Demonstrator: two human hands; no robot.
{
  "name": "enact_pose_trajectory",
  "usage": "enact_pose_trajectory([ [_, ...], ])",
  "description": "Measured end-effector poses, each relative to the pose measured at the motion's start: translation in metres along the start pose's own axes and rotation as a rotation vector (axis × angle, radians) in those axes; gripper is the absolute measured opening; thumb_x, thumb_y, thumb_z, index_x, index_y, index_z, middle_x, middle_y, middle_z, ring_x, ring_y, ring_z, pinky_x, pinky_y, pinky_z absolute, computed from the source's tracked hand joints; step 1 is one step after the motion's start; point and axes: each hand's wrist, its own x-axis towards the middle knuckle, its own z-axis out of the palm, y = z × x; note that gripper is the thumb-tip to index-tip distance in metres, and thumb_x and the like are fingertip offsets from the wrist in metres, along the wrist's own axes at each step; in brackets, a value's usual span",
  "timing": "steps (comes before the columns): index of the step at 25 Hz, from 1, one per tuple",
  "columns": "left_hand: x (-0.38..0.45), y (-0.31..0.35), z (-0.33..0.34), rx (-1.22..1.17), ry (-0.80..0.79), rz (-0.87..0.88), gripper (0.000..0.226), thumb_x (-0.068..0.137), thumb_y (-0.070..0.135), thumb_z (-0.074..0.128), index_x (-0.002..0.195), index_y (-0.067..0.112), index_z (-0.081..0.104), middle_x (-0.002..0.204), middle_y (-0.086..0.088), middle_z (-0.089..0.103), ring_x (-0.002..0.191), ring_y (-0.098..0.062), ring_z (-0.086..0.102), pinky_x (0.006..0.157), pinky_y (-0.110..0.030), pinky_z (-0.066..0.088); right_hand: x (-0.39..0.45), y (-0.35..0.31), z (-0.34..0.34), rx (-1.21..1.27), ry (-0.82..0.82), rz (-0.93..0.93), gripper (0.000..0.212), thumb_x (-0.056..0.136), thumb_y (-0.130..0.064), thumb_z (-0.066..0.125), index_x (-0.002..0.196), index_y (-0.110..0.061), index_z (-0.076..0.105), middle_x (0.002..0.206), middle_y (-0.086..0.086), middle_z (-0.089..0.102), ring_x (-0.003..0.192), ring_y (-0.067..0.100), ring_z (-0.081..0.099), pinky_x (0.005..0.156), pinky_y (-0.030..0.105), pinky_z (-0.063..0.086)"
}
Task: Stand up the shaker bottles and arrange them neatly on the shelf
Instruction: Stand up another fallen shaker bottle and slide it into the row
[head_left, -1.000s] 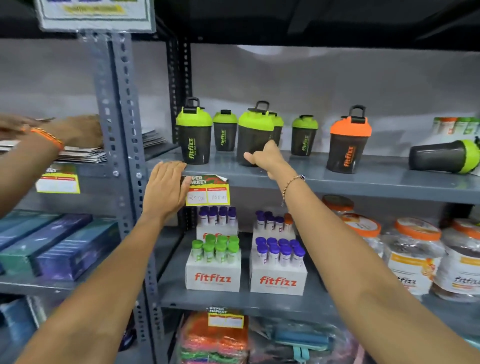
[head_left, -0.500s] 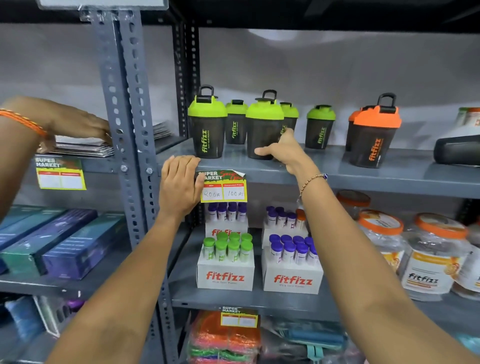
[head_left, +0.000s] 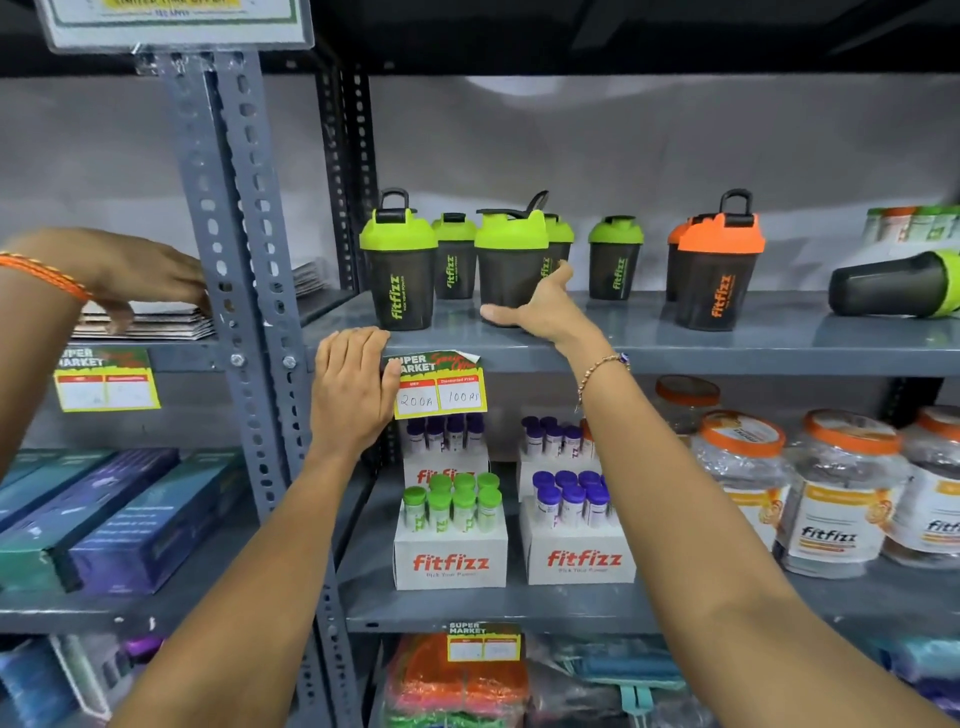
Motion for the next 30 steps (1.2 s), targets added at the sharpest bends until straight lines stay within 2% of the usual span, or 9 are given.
enact_pose_trajectory([
  [1, -0.0001, 0.0002, -0.0007, 0.004, -0.002, 0.002, 0.037, 0.098, 0.028, 0.037, 0.114, 0.001, 0.057, 0.108, -0.016, 0.061, 0.104, -0.028, 0.048, 0.1, -0.043, 0.033, -0.0013, -0.0004, -0.0022, 0.041, -0.015, 0.013, 0.118, 0.08, -0.023, 0.076, 0.146, 0.001, -0.018, 0.159, 0.016, 0.013, 0.144, 0.028, 0.024, 0.112, 0.035, 0.029],
  [3, 0.0006, 0.0, -0.0016, 0.004, -0.01, 0.006, 0.037, 0.098, 0.028, 0.038, 0.114, 0.001, 0.057, 0.109, -0.016, 0.061, 0.104, -0.028, 0.048, 0.1, -0.043, 0.033, -0.0016, -0.0003, -0.0057, 0.084, -0.014, 0.03, 0.106, 0.083, -0.013, 0.072, 0.146, 0.0, -0.011, 0.156, 0.016, 0.022, 0.14, 0.027, 0.03, 0.105, 0.031, 0.033],
  [6, -0.0017, 0.0004, -0.0003, 0.002, -0.022, -0.004, 0.036, 0.098, 0.028, 0.038, 0.114, 0.002, 0.057, 0.109, -0.015, 0.061, 0.105, -0.028, 0.049, 0.101, -0.043, 0.033, -0.0018, -0.0011, -0.0016, 0.023, 0.007, 0.025, 0.104, 0.076, -0.021, 0.079, 0.144, -0.002, 0.003, 0.156, 0.014, 0.02, 0.142, 0.028, 0.028, 0.113, 0.038, 0.031],
  [8, -0.0018, 0.0, 0.0, 0.004, -0.027, -0.009, 0.036, 0.098, 0.028, 0.038, 0.115, 0.002, 0.057, 0.11, -0.015, 0.061, 0.105, -0.029, 0.05, 0.101, -0.043, 0.033, -0.0033, -0.0031, -0.0003, -0.027, 0.003, 0.023, 0.111, 0.074, -0.027, 0.081, 0.146, 0.0, 0.001, 0.158, 0.014, 0.014, 0.144, 0.029, 0.023, 0.116, 0.042, 0.028],
  [12, -0.0013, 0.0019, 0.001, -0.003, -0.025, -0.023, 0.036, 0.098, 0.027, 0.038, 0.115, 0.002, 0.057, 0.11, -0.015, 0.061, 0.106, -0.03, 0.051, 0.103, -0.043, 0.033, -0.0009, -0.0022, -0.0021, 0.02, -0.046, 0.027, 0.103, 0.081, -0.015, 0.074, 0.146, 0.0, -0.005, 0.153, 0.017, 0.026, 0.134, 0.028, 0.035, 0.102, 0.032, 0.034],
  [16, -0.0019, 0.0028, 0.0011, -0.019, -0.024, -0.047, 0.037, 0.098, 0.027, 0.038, 0.114, 0.002, 0.058, 0.111, -0.015, 0.061, 0.107, -0.03, 0.05, 0.104, -0.044, 0.032, -0.0031, -0.0007, 0.0039, -0.017, 0.048, -0.044, 0.109, 0.075, -0.026, 0.08, 0.145, -0.005, 0.0, 0.155, 0.016, 0.023, 0.141, 0.03, 0.029, 0.113, 0.04, 0.029],
  [21, -0.0028, 0.0041, -0.0007, -0.007, -0.045, -0.059, 0.037, 0.098, 0.028, 0.037, 0.115, 0.002, 0.057, 0.112, -0.014, 0.06, 0.109, -0.028, 0.047, 0.106, -0.042, 0.03, -0.0019, -0.0012, -0.0012, 0.075, 0.008, -0.036, 0.105, 0.078, -0.013, 0.077, 0.146, -0.006, -0.003, 0.152, 0.017, 0.027, 0.136, 0.028, 0.035, 0.108, 0.035, 0.033],
  [25, -0.003, 0.0029, 0.0009, -0.01, -0.049, -0.061, 0.038, 0.098, 0.028, 0.037, 0.117, 0.002, 0.057, 0.113, -0.014, 0.06, 0.11, -0.029, 0.048, 0.106, -0.043, 0.03, -0.0024, 0.0002, 0.0025, 0.03, 0.043, -0.083, 0.111, 0.069, -0.03, 0.084, 0.142, -0.008, 0.004, 0.153, 0.014, 0.023, 0.139, 0.028, 0.029, 0.115, 0.043, 0.029],
  [30, -0.003, 0.0046, 0.0011, -0.011, -0.037, -0.055, 0.036, 0.098, 0.028, 0.038, 0.116, 0.003, 0.056, 0.113, -0.014, 0.06, 0.109, -0.029, 0.048, 0.104, -0.043, 0.031, 0.0008, 0.0023, -0.0028, 0.068, -0.021, -0.033, 0.101, 0.075, -0.02, 0.08, 0.141, -0.008, 0.004, 0.144, 0.013, 0.035, 0.129, 0.026, 0.04, 0.106, 0.035, 0.038],
])
